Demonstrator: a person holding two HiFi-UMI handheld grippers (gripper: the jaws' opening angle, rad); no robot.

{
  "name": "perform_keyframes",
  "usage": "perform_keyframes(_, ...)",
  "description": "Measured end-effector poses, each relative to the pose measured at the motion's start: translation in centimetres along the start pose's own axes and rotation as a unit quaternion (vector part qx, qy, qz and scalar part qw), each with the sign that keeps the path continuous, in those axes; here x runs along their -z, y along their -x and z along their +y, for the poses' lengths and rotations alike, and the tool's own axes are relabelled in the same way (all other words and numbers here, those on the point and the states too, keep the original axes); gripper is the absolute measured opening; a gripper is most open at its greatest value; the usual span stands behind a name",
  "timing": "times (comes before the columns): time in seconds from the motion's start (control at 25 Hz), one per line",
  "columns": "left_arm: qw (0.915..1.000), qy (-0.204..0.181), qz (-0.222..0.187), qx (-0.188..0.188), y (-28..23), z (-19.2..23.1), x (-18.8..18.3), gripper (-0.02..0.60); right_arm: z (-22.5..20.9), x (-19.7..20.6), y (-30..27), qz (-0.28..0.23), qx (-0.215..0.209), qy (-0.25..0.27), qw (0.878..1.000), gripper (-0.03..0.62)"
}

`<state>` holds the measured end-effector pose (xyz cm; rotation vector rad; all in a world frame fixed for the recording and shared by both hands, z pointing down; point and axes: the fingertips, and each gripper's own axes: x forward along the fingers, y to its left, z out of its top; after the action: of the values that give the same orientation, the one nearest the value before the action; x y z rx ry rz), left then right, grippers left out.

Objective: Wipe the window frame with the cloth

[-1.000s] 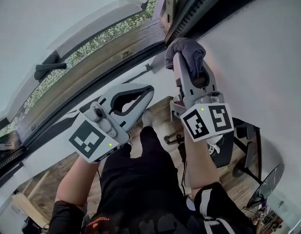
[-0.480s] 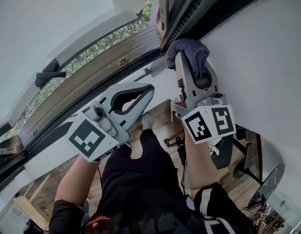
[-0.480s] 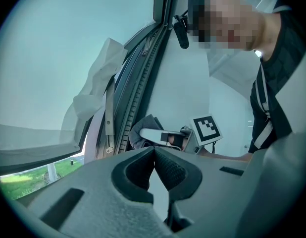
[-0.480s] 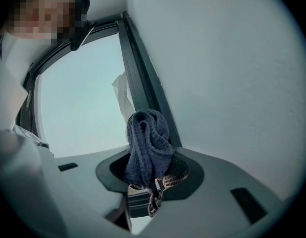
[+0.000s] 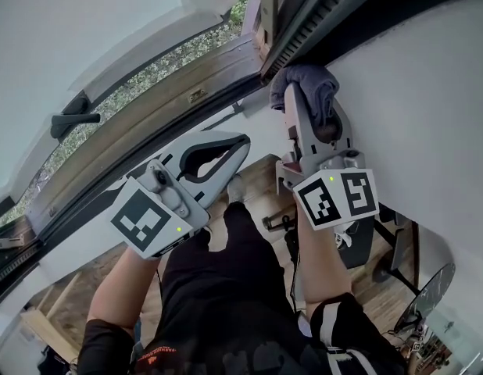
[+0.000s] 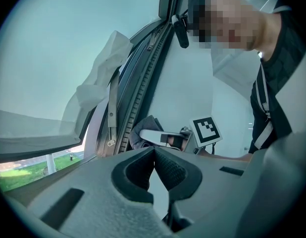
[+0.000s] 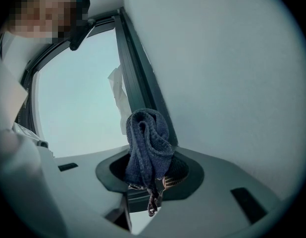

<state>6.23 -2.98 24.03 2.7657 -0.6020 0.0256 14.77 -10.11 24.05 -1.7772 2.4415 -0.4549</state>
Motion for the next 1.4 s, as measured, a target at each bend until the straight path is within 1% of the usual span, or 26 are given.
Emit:
perform_keyframes(0.08, 0.9999, 0.008, 0.006, -0.001, -0.1, 0.2, 0.6, 0.02, -0.3, 0.6, -0.2, 0.004, 0.001, -0.003, 1.0, 0.118)
perform_keyframes(0.2, 0.9993, 0.03, 0.024, -0.004, -0.1, 0.3, 1.8, 0.02, -0.6, 1.7, -0.4, 0.011, 0.003, -0.007, 1.0, 0.118)
perform_keyframes(0.36, 0.9991, 0.03, 0.031, -0.004, 0.0, 0.7, 3.0, 0.02, -1.2, 3.4, -0.6, 0.024, 0.009, -0.012, 1.0, 0.118)
perform_keyframes(0.52, 0.9982, 0.049, 0.033, -0.01, 0.0, 1.0, 3.8, 0.02, -1.7, 5.0, -0.8, 0.037, 0.013, -0.016, 0.999, 0.118)
perform_keyframes(0.84, 0.9968, 0.067, 0.042, -0.013, 0.1, 1.5, 5.9, 0.02, -2.6, 7.6, -1.1, 0.056, 0.02, -0.018, 0.998, 0.119)
perform_keyframes(1.0, 0.9973, 0.062, 0.038, -0.013, 0.1, 1.8, 6.4, 0.02, -3.0, 8.8, -1.3, 0.066, 0.023, -0.019, 0.997, 0.118)
perform_keyframes(1.08, 0.9964, 0.071, 0.043, -0.015, 0.1, 1.8, 6.9, 0.02, -3.3, 9.6, -1.4, 0.071, 0.025, -0.022, 0.997, 0.118)
perform_keyframes(1.24, 0.9956, 0.079, 0.047, -0.017, 0.4, 1.9, 7.5, 0.02, -3.6, 10.5, -1.6, 0.072, 0.029, -0.032, 0.996, 0.118)
perform_keyframes(1.4, 0.9951, 0.082, 0.051, -0.02, 0.7, 2.0, 8.2, 0.02, -3.8, 11.0, -1.7, 0.071, 0.026, -0.029, 0.997, 0.118)
